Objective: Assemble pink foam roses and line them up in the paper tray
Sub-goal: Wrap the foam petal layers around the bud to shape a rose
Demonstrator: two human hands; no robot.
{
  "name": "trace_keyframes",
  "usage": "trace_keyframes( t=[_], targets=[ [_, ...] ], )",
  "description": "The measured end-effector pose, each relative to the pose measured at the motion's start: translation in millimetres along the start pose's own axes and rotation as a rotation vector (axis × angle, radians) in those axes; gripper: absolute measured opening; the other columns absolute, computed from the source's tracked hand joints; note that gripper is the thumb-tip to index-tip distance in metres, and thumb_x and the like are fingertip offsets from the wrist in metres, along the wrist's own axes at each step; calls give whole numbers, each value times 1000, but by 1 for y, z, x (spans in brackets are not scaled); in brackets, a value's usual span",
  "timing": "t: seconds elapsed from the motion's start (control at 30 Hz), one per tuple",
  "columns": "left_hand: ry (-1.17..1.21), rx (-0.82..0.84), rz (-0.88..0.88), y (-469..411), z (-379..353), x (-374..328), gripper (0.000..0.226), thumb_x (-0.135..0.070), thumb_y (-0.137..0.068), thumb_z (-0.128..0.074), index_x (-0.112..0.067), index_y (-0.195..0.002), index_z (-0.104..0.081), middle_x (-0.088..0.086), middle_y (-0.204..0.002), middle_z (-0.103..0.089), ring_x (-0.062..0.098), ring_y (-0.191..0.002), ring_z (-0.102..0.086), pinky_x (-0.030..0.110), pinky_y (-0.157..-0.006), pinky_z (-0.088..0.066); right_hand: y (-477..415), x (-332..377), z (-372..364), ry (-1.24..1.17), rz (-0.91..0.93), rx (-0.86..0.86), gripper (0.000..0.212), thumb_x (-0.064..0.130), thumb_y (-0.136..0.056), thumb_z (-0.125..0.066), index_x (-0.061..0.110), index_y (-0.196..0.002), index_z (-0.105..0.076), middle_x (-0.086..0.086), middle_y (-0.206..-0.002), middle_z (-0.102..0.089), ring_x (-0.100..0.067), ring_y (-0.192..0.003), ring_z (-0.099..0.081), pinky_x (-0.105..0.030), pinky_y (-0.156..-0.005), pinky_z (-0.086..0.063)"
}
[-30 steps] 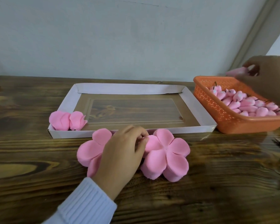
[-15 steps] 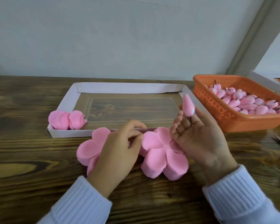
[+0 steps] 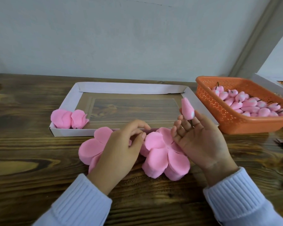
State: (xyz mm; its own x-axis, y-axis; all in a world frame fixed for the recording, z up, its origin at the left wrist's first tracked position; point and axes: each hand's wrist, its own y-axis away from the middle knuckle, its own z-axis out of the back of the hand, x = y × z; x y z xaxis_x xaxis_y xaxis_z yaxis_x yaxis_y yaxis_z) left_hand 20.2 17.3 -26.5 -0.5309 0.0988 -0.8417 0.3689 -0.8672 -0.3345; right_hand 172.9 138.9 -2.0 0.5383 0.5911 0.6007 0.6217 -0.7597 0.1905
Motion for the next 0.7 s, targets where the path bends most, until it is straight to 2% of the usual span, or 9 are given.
trace_keyframes(
  t=[0.13,0.23,0.5,0.63,0.7],
  targets=[
    [1,44,-19,-1,1,0,24,-15,-89,-61,-39,-89,-62,-26,-83,-70,-4,-84,-64,12,-76,-46,0,0,-1,-5,1,-7,25,27,-77,-62,8,-78,-77,-3,-73,-64,-14,-66,-63,-27,-71,-51],
    [12,56,-24,-2,0,1,8,-32,-84,-60,-37,-88,-65,-22,-80,-71,1,-80,-65,18,-74,-49,0,0,-2,-8,3,-8,23,26,-75,-63,8,-79,-77,-3,-72,-64,-15,-65,-63,-27,-68,-53],
    [-11,46,-66,0,-1,2,12,-41,-85,-56,-36,-90,-66,-18,-85,-71,4,-86,-66,24,-77,-51,1,0,-3,10,2,-21,22,26,-73,-63,8,-77,-76,-4,-72,-64,-15,-64,-63,-27,-69,-52],
    [-26,56,-74,1,0,-2,16,-45,-84,-54,-36,-90,-66,-14,-81,-71,9,-81,-66,30,-72,-52,2,-1,-2,46,3,-1,30,25,-73,-62,7,-96,-66,-6,-74,-65,-16,-67,-64,-28,-69,-54],
    [-42,63,-78,2,0,-5,17,-47,-83,-53,-38,-90,-66,-14,-81,-71,9,-80,-66,30,-71,-52,2,-1,-2,59,4,2,31,25,-74,-62,6,-98,-63,-6,-73,-65,-16,-66,-64,-27,-68,-56]
  ],
)
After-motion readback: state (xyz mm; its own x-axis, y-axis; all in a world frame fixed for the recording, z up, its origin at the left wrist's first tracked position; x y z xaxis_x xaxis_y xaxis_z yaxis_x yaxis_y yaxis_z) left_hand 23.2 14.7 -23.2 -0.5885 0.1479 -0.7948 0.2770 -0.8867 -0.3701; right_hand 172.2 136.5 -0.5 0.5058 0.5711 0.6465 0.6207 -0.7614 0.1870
